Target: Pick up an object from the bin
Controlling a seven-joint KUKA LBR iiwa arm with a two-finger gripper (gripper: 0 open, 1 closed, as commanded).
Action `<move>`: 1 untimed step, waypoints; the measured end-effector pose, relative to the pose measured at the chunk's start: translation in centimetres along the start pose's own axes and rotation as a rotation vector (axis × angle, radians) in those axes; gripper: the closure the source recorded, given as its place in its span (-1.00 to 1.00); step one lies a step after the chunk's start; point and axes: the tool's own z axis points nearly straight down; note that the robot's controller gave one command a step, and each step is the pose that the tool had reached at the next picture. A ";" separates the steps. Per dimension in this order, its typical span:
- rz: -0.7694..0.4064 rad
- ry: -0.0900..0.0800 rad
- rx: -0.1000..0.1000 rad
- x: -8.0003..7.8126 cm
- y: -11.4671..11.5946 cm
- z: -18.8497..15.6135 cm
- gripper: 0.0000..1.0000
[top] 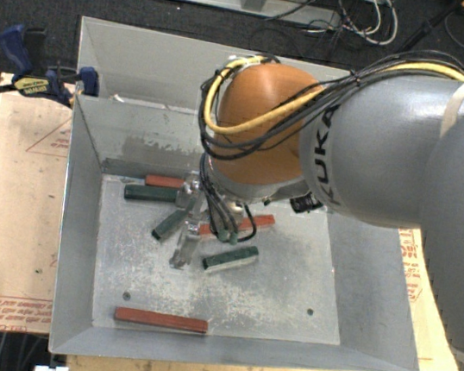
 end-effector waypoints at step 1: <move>0.076 0.005 0.002 -0.2 -2.2 4.6 -1.00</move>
Offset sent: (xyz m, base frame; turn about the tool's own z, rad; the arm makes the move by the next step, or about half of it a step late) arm 0.0458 -0.0630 -0.0784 -0.1838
